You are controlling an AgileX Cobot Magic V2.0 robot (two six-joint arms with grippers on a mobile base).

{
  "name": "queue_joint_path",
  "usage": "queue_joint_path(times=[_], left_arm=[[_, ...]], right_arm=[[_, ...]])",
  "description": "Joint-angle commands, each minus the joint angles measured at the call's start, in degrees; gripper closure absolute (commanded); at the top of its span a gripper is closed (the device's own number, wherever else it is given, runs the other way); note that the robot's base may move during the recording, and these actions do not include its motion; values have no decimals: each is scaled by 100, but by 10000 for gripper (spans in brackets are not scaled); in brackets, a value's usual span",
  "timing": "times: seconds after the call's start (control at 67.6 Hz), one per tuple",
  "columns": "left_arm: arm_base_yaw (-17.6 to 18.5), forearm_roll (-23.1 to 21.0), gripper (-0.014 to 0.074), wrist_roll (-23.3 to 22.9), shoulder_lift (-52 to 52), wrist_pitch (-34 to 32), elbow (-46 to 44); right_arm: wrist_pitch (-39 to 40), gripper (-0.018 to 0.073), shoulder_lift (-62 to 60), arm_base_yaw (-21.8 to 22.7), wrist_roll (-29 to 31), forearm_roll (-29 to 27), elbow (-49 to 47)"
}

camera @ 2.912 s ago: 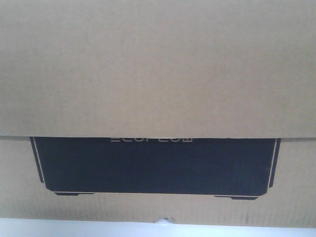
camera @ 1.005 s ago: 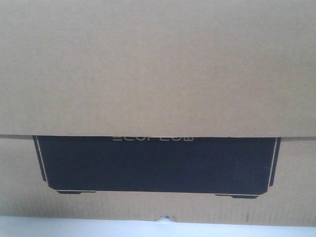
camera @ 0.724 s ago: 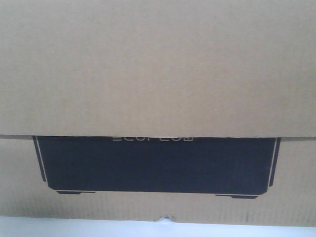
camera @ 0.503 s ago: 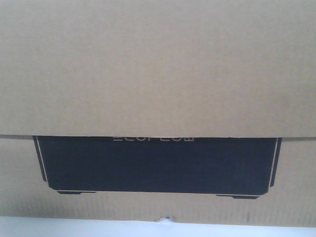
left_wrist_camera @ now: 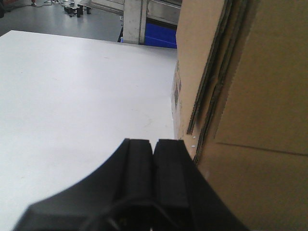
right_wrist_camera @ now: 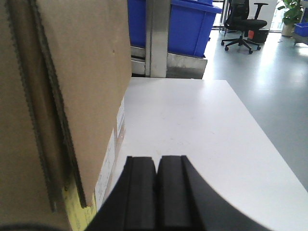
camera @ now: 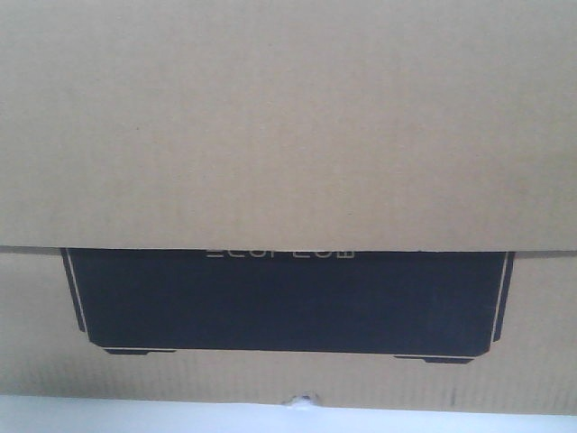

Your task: Grab box from left shelf to table start

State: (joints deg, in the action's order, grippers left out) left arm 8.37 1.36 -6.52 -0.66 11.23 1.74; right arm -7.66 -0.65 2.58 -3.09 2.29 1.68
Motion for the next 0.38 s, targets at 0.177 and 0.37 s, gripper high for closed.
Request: queue_joint_path(times=[0.177, 0.37], left_arm=[[0, -47, 689, 14, -80, -443, -17], [0, -47, 689, 14, -80, -443, -17]], right_arm=[[540, 491, -50, 32, 3, -13, 26], [540, 491, -50, 32, 3, -13, 26]])
